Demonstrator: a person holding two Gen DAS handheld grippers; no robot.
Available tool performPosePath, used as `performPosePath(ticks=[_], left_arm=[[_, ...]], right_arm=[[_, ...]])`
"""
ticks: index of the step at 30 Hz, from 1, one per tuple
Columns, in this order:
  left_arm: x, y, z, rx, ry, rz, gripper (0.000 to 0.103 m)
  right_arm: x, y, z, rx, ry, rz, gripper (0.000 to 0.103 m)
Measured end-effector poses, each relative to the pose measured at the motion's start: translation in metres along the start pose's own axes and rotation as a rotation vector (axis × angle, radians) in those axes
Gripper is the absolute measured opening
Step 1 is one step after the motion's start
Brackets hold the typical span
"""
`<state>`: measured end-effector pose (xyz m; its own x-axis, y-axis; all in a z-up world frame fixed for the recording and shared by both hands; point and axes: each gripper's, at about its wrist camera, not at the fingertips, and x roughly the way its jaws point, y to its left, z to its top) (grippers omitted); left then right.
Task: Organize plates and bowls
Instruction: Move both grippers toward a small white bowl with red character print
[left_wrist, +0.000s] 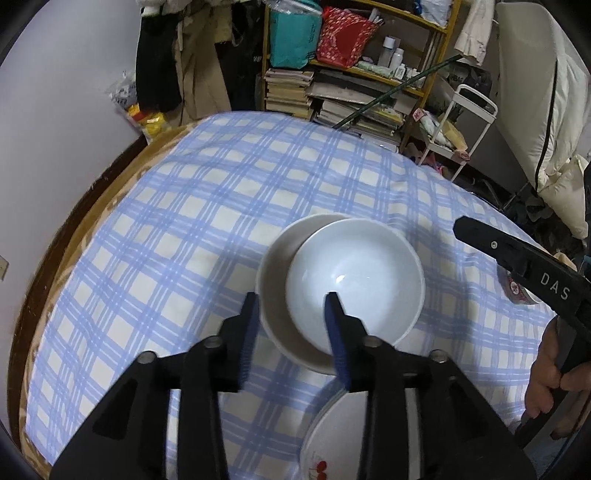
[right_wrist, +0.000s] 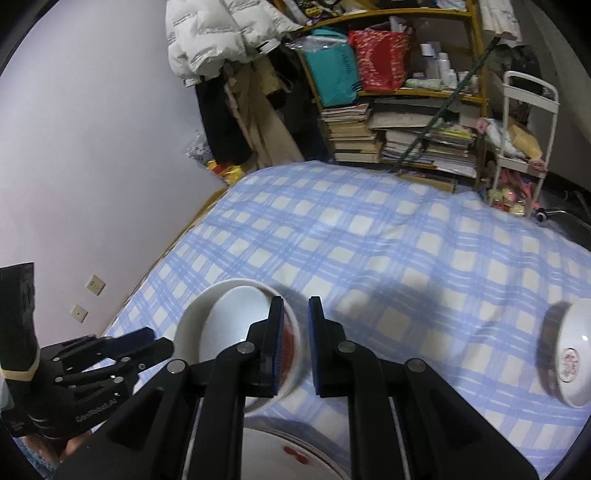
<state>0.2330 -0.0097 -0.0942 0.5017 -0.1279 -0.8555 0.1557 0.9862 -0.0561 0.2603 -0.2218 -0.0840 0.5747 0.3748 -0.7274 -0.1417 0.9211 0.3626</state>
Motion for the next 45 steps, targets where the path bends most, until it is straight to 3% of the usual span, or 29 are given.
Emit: performPosePath(ticks=[2,4,6,12,14,34,41,45], left_arm=[[-0.006,-0.011,0.002,0.016,-0.019,0.011,0.051],[-0.009,-0.023,0.005,0.034,-0.018,0.026,0.057],[-0.011,-0.035,0.008,0.046,-0.006,0.027,0.066],[-0.015,-0.07,0.018,0.063,0.007,0.033,0.078],[-0.015,-0.085,0.022,0.063,0.008,0.017,0.079],[0.023,-0.25,0.043,0.309,0.009,-0.088,0.08],[0.055,-0.295,0.042,0.362,0.045,-0.133,0.08],[0.074,-0.309,0.036,0.385,0.075,-0.136,0.08]], right_arm=[[-0.007,-0.01,0.001,0.014,0.008,-0.025,0.015],[-0.017,-0.025,0.0,0.04,0.022,-0.051,0.026],[-0.024,-0.037,0.0,0.059,0.026,-0.075,0.055],[-0.059,-0.074,-0.003,0.09,-0.004,-0.181,0.095],[-0.071,-0.085,-0.004,0.094,-0.024,-0.207,0.099],[-0.135,-0.207,-0.016,0.33,-0.136,-0.348,0.1],[-0.13,-0.24,-0.028,0.385,-0.101,-0.421,0.1],[-0.124,-0.262,-0.039,0.449,-0.077,-0.423,0.092]])
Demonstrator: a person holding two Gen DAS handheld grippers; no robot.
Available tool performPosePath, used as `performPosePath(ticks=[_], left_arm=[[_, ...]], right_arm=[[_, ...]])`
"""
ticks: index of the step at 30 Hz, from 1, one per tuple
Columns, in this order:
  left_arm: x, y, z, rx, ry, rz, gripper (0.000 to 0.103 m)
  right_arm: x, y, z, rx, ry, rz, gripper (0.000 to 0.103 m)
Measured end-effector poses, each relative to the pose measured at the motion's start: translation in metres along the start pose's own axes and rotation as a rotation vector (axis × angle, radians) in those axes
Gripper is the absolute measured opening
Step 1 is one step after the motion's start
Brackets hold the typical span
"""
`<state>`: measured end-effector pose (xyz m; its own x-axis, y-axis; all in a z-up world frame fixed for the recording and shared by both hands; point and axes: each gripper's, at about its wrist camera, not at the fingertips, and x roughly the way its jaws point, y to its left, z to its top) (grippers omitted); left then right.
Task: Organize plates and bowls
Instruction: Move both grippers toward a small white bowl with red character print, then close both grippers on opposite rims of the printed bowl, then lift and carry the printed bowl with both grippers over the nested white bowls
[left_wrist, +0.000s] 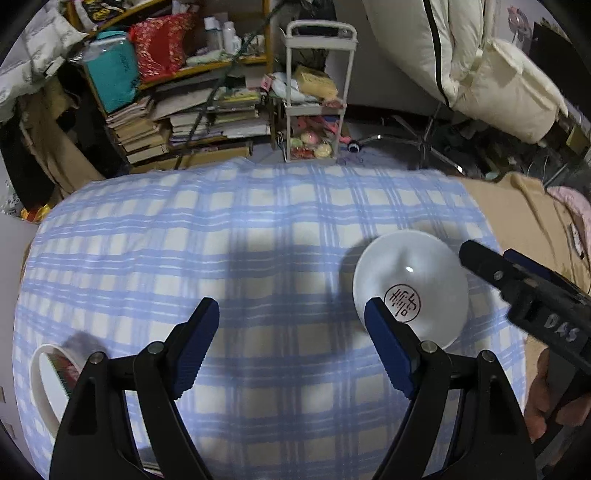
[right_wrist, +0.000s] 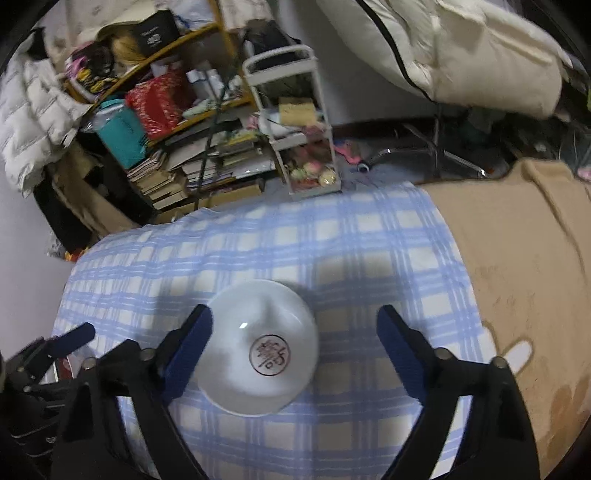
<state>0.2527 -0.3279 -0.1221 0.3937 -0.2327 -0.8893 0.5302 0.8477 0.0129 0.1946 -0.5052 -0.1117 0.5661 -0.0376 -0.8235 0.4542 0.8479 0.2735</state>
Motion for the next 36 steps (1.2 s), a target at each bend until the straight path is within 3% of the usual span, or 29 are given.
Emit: performPosePath(ticks=[2,7,10,12,14,15,17,20,25,30,36], left_arm=[[0.009,-0.007,0.0,0.017,0.015,-0.001,0.08],[0.029,-0.019,0.005,0.043,0.066,0.026,0.08],[0.037,-0.022,0.007,0.044,0.085,0.008,0.08],[0.042,-0.025,0.009,0.042,0.086,0.03,0.067],[0.044,-0.025,0.01,0.021,0.088,0.032,0.043],[0.046,-0.025,0.011,0.014,0.094,0.019,0.04],[0.049,-0.027,0.013,0.008,0.102,-0.01,0.032],[0.058,-0.027,0.016,-0.006,0.138,-0.062,0.022],[0.072,-0.025,0.009,-0.031,0.206,-0.118,0.014],[0.062,-0.02,0.0,-0.048,0.204,-0.084,0.014],[0.036,-0.003,-0.005,-0.054,0.164,-0.106,0.014]], right_arm=[[0.006,-0.011,-0.001,0.035,0.008,0.028,0.092],[0.026,-0.022,-0.005,0.074,0.065,0.04,0.079],[0.039,-0.024,-0.008,0.1,0.111,0.068,0.062],[0.045,-0.024,-0.011,0.1,0.129,0.085,0.056],[0.05,-0.023,-0.014,0.094,0.144,0.082,0.045],[0.052,-0.023,-0.015,0.096,0.154,0.088,0.034],[0.058,-0.022,-0.018,0.102,0.188,0.102,0.022],[0.06,-0.021,-0.021,0.107,0.21,0.114,0.016],[0.058,-0.02,-0.022,0.105,0.196,0.13,0.016],[0.052,-0.008,-0.021,0.084,0.183,0.156,0.015],[0.051,0.009,-0.023,0.046,0.207,0.158,0.012]])
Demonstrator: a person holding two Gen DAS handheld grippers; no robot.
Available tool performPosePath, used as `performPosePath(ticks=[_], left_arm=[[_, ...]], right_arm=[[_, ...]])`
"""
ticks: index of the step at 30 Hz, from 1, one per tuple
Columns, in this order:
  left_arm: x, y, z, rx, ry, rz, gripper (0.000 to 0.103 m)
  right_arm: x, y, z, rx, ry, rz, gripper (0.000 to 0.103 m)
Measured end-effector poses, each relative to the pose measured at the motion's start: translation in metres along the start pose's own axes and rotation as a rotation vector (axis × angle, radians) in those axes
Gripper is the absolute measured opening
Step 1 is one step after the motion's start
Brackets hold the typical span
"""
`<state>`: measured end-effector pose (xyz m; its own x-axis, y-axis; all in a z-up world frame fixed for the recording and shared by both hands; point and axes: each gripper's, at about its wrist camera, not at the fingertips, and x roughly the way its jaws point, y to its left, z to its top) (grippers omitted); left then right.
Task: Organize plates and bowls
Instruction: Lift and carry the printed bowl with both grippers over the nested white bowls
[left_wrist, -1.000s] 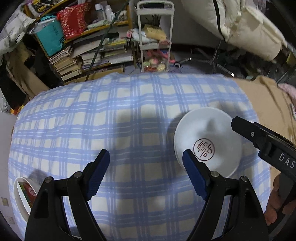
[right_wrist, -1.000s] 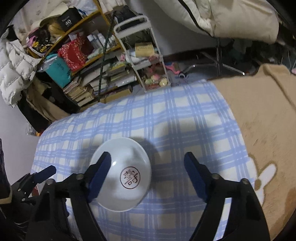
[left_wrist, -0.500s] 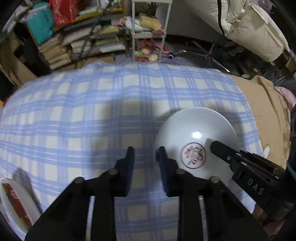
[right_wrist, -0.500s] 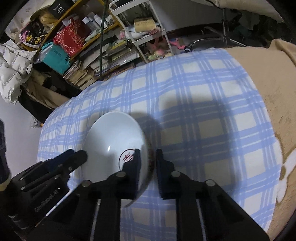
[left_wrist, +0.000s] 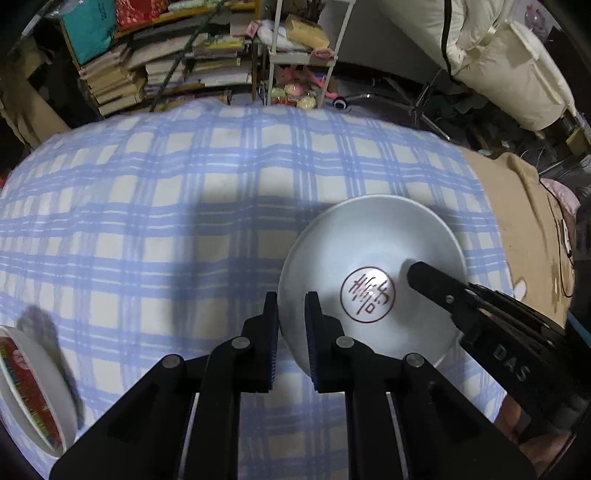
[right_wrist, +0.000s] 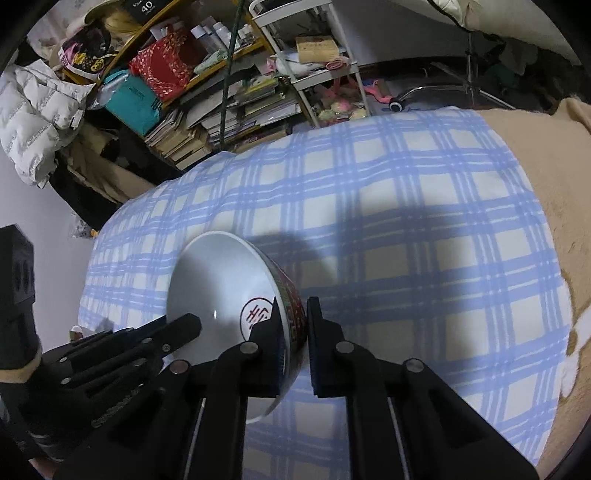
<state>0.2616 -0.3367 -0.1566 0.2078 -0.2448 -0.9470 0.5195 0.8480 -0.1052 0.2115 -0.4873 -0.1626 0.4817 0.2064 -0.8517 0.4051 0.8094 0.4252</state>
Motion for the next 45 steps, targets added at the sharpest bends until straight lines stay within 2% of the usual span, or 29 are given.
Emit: performPosePath(ticks=[11,15,20,24,35,45], left_arm=[[-0.089,0.044,-0.024,0.001,-0.144,0.053,0.014],[-0.117,0.072,-0.034,-0.043,-0.172,0.057,0.014],[-0.149,0.104,-0.05,-0.078,-0.205,0.113,0.014],[-0.168,0.137,-0.068,-0.127,-0.214,0.121,0.014],[-0.195,0.196,-0.112,-0.238,-0.251,0.134,0.014],[-0.173,0.235,-0.146,-0.352,-0.247,0.088,0.014]], right_arm=[[-0.024,0.072,-0.011,-0.13,-0.035,0.054,0.012],[-0.031,0.104,-0.019,-0.175,-0.04,0.102,0.011],[-0.03,0.147,-0.037,-0.259,-0.015,0.143,0.011],[-0.03,0.179,-0.052,-0.312,-0.009,0.177,0.011],[-0.023,0.245,-0.08,-0.407,0.004,0.237,0.011],[-0.003,0.281,-0.103,-0.523,0.027,0.189,0.011]])
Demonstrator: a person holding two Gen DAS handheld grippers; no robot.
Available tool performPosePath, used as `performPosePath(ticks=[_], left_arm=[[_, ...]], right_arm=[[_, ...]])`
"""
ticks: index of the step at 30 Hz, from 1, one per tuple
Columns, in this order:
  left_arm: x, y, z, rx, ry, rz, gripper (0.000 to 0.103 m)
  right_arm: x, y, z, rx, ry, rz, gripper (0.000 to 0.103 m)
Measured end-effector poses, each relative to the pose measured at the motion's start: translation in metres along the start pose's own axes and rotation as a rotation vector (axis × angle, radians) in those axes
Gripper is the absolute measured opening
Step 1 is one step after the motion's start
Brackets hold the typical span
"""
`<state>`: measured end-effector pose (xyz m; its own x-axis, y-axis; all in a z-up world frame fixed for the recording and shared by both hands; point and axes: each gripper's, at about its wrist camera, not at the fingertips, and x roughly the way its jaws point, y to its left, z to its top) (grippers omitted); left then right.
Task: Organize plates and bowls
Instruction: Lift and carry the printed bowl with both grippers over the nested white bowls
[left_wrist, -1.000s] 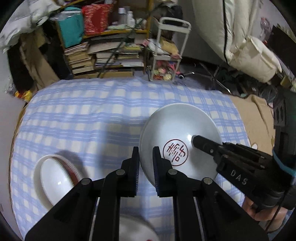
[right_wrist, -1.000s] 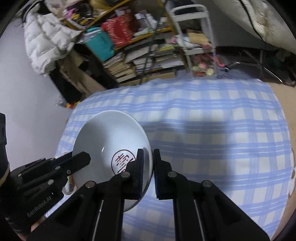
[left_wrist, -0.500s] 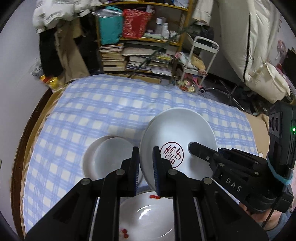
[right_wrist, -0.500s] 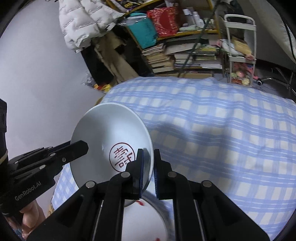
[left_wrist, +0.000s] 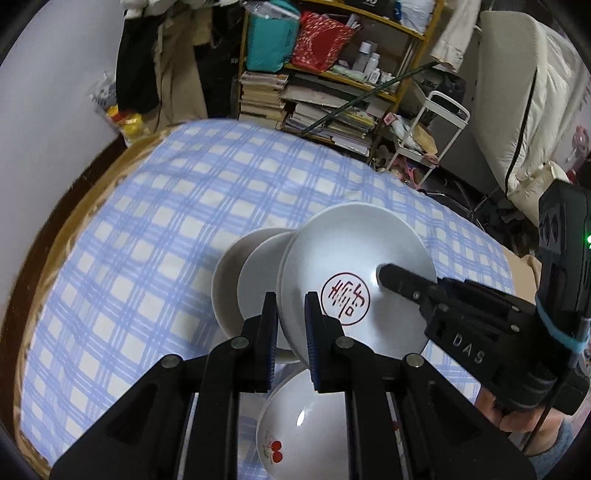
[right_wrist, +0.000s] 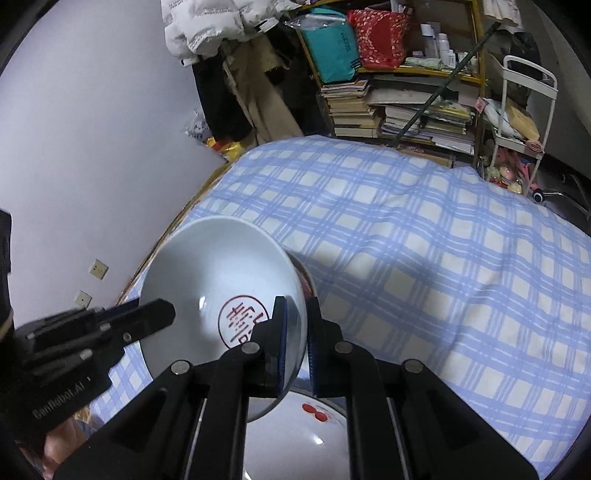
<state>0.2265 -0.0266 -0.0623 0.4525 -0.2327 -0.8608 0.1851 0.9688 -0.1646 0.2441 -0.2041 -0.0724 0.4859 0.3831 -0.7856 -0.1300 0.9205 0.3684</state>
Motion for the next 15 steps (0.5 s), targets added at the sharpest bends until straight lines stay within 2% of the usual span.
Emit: performPosePath(ticks=[7,15], left_arm=[[0.019,0.012,0.001,-0.021,0.025,-0.001,0.014],[0.037,0.023,0.0,-0.049,0.064,-0.001,0.014]], right_arm=[[0.024,0.008,0.011,-0.047,0.018,-0.053,0.011],[0.046,0.001,0.01,-0.038,0.061,-0.036,0.011]])
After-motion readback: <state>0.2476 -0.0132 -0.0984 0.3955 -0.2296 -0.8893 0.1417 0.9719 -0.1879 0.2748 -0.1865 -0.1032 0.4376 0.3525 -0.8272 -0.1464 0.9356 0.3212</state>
